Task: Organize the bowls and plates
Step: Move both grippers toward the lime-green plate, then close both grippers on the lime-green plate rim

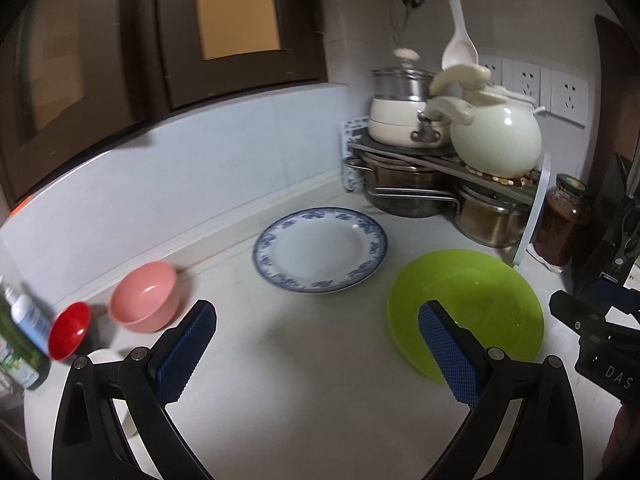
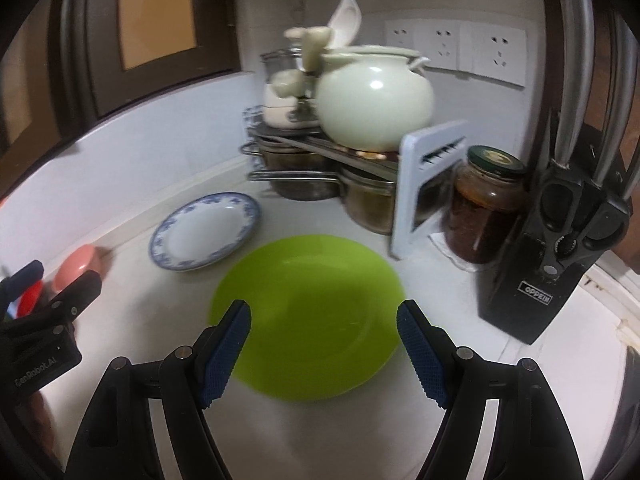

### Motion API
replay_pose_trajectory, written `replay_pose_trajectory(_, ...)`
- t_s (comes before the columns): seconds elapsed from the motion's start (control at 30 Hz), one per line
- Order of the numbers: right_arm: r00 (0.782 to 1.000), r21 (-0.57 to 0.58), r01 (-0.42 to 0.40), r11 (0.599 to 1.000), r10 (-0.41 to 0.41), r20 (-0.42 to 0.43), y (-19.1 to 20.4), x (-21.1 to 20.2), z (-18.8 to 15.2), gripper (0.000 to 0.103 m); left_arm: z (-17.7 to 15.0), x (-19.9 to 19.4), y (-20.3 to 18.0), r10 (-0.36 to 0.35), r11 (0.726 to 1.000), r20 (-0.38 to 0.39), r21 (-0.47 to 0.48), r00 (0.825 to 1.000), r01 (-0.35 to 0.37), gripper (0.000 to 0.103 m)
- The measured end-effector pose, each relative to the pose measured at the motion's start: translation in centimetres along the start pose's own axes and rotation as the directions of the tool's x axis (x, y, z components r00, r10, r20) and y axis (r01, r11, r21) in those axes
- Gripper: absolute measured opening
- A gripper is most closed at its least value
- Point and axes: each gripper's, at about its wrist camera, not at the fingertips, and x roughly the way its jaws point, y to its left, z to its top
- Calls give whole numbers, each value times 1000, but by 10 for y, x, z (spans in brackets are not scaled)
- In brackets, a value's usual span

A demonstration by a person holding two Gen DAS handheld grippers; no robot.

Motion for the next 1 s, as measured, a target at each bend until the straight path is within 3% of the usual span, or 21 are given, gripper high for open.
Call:
replay_pose_trajectory(0.33, 995, 45, 40, 998, -36, -88, -31, 59, -3, 76, -6, 59, -31, -42, 999, -95, 23, 995, 44, 103)
replay_pose_trajectory(0.67, 986, 73, 62, 995, -50, -161, -49, 108, -6, 76, -12, 113, -53, -95, 995, -195, 17, 976, 100, 102)
replay_pose_trajectory(1.0, 974, 78, 72, 994, -53, -219, -58, 139, -8, 74, -17, 151, -67, -139, 990, -279, -16, 950, 140, 91)
